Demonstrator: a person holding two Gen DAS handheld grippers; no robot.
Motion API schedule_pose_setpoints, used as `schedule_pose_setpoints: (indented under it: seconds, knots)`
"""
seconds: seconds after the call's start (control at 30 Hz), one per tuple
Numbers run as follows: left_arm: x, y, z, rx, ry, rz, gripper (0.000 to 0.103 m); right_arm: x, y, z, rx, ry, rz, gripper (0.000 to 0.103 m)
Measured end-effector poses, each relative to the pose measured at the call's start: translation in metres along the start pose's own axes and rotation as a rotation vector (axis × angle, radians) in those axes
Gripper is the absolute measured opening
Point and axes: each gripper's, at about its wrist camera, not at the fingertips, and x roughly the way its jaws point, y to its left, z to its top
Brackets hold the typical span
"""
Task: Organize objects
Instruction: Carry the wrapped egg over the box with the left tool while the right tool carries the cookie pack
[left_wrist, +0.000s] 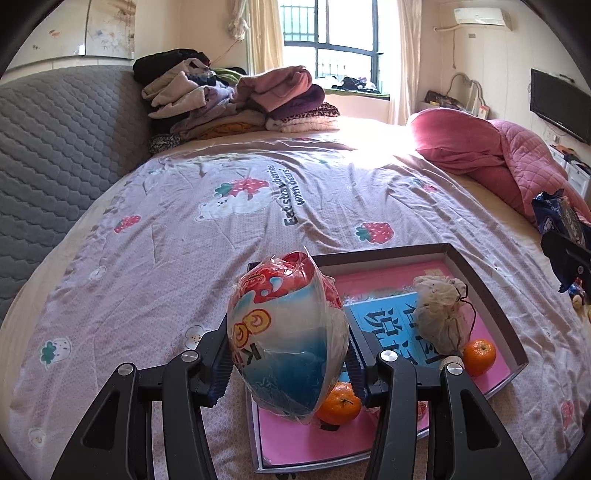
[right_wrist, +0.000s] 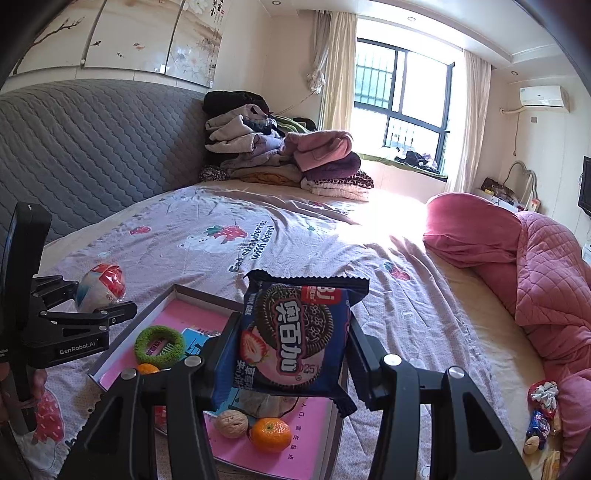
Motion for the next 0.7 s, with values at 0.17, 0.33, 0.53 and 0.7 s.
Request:
schedule_pose_setpoints:
  seconds: [0.17,0.33,0.53,0.7]
  knots:
    - [0.005,0.001,-0.002,0.004,0.006,-0.001,0.053,0.007,-0.001,-0.003,-0.004,0.014,-0.002,0.052]
    - [0.011,0.001,-0.005,0.009,0.021,-0.008,0.053,0.012,-0.004,-0.005,0.001,0.022,-0.003,0.052]
    - [0.022,-0.004,-0.01,0.034,0.036,-0.009,0.053,0.023,-0.004,-0.008,-0.003,0.042,0.0,0.052]
    - [0.035,-0.008,-0.016,0.049,0.07,-0.012,0.053,0.041,-0.006,-0.017,0.0,0.082,0.012,0.052]
